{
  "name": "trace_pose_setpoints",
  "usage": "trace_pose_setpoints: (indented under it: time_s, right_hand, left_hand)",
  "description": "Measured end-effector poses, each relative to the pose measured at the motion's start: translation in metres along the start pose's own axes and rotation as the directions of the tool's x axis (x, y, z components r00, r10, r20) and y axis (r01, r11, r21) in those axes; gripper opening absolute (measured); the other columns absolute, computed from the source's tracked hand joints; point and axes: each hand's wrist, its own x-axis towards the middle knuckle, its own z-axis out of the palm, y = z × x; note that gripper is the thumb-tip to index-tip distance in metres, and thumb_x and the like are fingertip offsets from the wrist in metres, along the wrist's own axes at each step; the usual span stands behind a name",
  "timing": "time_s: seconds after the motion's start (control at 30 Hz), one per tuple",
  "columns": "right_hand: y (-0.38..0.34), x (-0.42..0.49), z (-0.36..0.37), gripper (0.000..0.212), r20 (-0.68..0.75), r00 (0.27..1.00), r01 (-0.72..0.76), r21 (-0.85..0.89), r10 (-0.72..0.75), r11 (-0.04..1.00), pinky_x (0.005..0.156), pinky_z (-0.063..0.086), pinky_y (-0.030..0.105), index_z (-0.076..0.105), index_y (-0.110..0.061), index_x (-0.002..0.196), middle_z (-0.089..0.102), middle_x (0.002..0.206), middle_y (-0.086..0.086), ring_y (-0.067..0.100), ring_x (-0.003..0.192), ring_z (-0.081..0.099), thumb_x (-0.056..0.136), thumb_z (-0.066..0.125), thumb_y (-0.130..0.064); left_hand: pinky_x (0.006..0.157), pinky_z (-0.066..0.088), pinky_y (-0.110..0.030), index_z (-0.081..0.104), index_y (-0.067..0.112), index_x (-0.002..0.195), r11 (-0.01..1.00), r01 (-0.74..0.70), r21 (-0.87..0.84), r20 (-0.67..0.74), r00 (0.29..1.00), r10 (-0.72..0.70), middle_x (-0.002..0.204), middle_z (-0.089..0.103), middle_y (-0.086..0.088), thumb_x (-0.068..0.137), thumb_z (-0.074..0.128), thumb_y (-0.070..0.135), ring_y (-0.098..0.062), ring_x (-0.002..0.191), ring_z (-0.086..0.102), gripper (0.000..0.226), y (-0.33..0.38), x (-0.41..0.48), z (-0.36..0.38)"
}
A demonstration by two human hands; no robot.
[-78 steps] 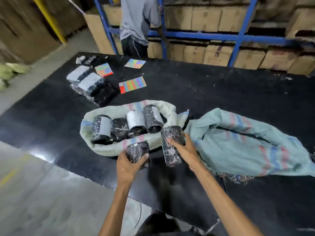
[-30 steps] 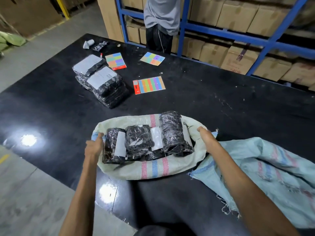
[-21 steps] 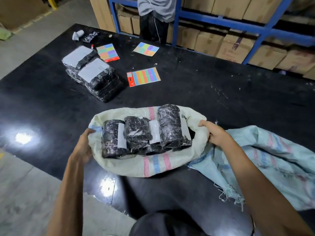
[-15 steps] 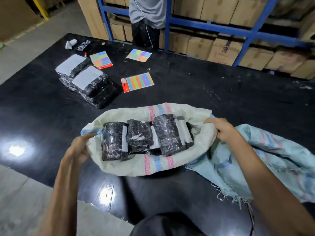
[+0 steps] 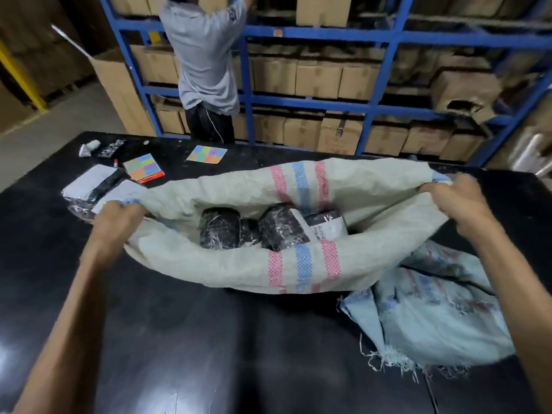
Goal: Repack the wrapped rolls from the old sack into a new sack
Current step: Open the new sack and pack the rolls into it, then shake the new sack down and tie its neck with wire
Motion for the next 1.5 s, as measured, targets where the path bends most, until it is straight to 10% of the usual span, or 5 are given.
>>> trace_pose_setpoints:
  time_s: [0.43,0.63,0.83,1.2,1.5]
  right_hand:
    - [0.07,-0.003,-0.054,0.07,0.68,0.708,-0.582,0.411,0.189,0.702,0.103,0.047,0.053,0.061,-0.007,0.134,0.061,0.137,0.021,0.037,0.124,0.06,0.075,0.078,-0.04]
    - [0.043,0.016,-0.051,0.023,0.166,0.956,-0.226,-0.101,0.24,0.969,0.069,0.056,0.035,0.069,-0.006,0.098,0.068,0.105,0.017,0.032,0.094,0.067,0.077,0.078,-0.005]
    - [0.021,0.02,-0.073,0.038,-0.211,0.975,-0.109,-0.728,-0.071,0.677,0.087,0.053,0.045,0.061,0.0,0.117,0.064,0.118,0.025,0.043,0.107,0.063,0.085,0.065,-0.02]
    - [-0.033,0.004,-0.128,0.016,0.686,0.699,-0.484,0.247,0.201,0.84,0.067,0.061,0.032,0.068,-0.012,0.092,0.073,0.083,0.005,0.017,0.073,0.069,0.081,0.074,-0.023]
    - [-0.038,0.019,-0.165,0.027,-0.05,0.959,0.143,-0.763,-0.278,0.63,0.071,0.051,0.039,0.056,-0.002,0.094,0.058,0.092,0.012,0.036,0.094,0.065,0.082,0.073,-0.019]
  left_hand:
    - [0.093,0.045,-0.034,0.08,0.015,0.072,0.752,0.389,-0.533,0.738,0.648,0.189,0.094,0.071,-0.007,0.062,0.091,0.034,-0.012,0.079,0.073,0.024,0.058,-0.013,0.045]
    - [0.069,0.056,-0.033,0.062,0.011,0.101,0.992,-0.128,-0.019,0.468,0.876,0.122,0.102,0.066,-0.015,0.069,0.079,-0.006,-0.032,0.097,0.066,0.041,0.085,0.021,0.073]
    - [0.072,0.053,-0.038,0.059,-0.006,0.108,0.686,-0.273,0.674,0.168,0.962,0.217,0.105,0.062,-0.024,0.083,0.071,0.027,-0.043,0.095,0.065,0.042,0.111,0.032,0.065]
    - [0.076,0.062,-0.044,0.067,0.006,0.102,0.987,0.124,-0.102,0.776,0.631,0.001,0.087,0.07,-0.006,0.088,0.07,0.016,-0.02,0.096,0.065,0.018,0.21,-0.04,0.041]
    - [0.061,0.049,-0.032,0.066,0.004,0.098,0.432,-0.465,0.773,0.173,0.81,0.561,0.083,0.061,-0.012,0.079,0.072,0.013,-0.03,0.077,0.06,0.022,0.232,-0.053,0.019]
